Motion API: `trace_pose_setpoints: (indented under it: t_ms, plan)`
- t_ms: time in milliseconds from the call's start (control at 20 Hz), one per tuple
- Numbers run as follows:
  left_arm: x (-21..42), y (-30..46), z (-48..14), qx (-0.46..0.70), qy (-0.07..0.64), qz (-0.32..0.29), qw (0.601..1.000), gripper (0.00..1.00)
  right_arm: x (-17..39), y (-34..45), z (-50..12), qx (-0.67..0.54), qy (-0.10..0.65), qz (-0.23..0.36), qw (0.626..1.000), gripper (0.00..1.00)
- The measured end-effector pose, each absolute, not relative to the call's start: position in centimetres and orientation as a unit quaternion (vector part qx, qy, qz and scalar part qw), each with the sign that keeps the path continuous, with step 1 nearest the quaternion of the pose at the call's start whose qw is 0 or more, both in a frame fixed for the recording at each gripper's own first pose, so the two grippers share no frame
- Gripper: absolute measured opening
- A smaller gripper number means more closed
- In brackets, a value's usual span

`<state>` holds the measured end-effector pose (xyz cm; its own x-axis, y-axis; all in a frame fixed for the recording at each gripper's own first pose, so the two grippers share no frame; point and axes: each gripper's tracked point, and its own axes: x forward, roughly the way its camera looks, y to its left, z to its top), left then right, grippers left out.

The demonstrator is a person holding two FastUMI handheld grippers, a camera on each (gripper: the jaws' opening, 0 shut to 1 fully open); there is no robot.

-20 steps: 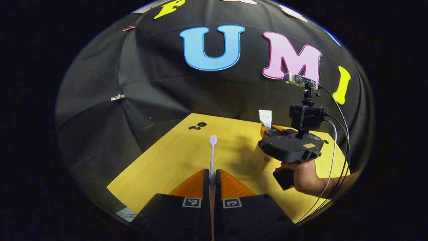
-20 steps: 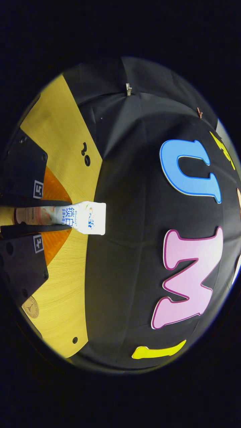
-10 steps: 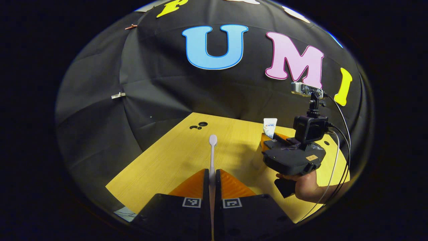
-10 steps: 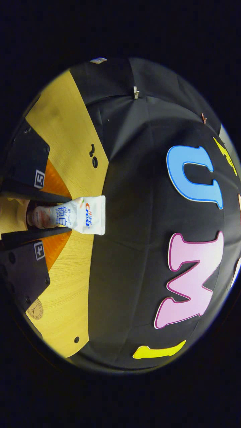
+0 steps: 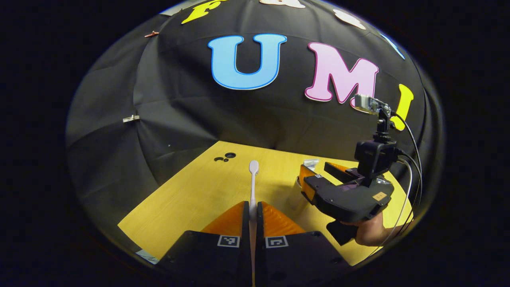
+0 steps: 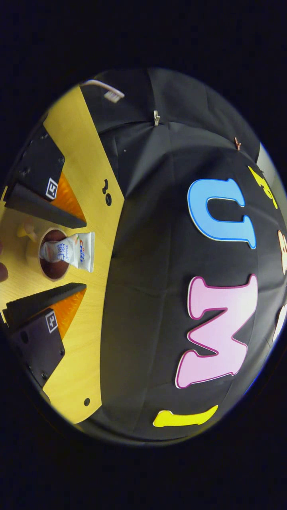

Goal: Put the toothbrush and toothpaste on the desktop into the cup, then pick up the cup and place it on the coaster on the desktop.

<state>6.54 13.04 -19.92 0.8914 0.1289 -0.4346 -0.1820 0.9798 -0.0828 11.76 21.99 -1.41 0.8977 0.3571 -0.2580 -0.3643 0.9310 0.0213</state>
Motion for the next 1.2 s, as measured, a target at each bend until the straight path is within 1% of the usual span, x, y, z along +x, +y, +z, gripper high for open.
trace_pose_setpoints:
  t_ms: [100,250,600,800,900,950,1200]
  plan:
    - [7.9,12.1,-19.3,-0.063,0.205,0.068,0.974,0.09,11.1,20.3,-0.4,-0.013,0.130,0.179,0.975,0.86]
    - [10.3,10.3,-18.6,-0.064,0.180,0.044,0.981,0.09,10.0,16.3,0.8,-0.013,0.140,0.158,0.977,0.93]
    - [16.9,5.8,-18.8,-0.082,0.136,0.001,0.987,0.08,8.1,5.0,3.3,-0.035,0.156,0.101,0.982,0.93]
    - [21.2,4.5,-17.8,-0.081,0.084,-0.005,0.993,0.09,7.4,0.1,3.0,-0.035,0.177,0.066,0.981,0.93]
    - [22.8,4.2,-17.5,-0.091,0.065,-0.001,0.994,0.09,7.0,-1.1,2.6,-0.036,0.183,0.058,0.981,0.94]
    - [23.7,4.0,-17.5,-0.097,0.058,0.001,0.994,0.09,6.7,-1.6,2.3,-0.035,0.187,0.056,0.980,0.95]
    - [26.1,3.0,-17.4,-0.102,0.022,-0.001,0.995,0.09,4.9,-2.9,-0.6,-0.026,0.215,0.055,0.975,0.95]
